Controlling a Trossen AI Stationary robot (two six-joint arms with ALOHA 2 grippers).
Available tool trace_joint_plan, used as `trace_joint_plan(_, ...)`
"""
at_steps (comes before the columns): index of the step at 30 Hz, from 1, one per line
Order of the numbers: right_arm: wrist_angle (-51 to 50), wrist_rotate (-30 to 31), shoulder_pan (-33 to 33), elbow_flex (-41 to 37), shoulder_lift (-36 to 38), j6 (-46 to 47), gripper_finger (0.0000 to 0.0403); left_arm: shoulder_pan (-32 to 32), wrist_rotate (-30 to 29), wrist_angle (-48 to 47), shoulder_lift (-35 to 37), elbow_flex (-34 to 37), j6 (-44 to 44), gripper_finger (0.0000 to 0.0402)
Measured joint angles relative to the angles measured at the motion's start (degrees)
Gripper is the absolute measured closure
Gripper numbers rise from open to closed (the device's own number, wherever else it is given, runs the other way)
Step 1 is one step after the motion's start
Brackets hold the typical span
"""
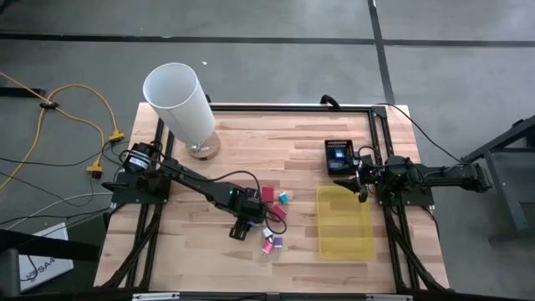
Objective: Pick & Place Office items
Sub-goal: Put the blue charger adapter into the yellow bin
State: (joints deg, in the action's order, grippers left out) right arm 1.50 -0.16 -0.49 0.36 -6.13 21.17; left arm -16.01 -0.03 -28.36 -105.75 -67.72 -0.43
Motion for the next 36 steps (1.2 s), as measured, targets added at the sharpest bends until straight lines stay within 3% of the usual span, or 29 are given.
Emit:
trace_joint_plan(19,0.02,-0.02,-0.01,0.0,0.0,0.0,0.0209,1.74,-0.57,3.81,5.63,0.0,1.17,0.0192)
trace_joint_plan(36,0.02,-0.02,0.0,0.0,0.0,0.0,0.0209,5.94,-1.69,30.81,7.69,-0.07,7.42,0.0193)
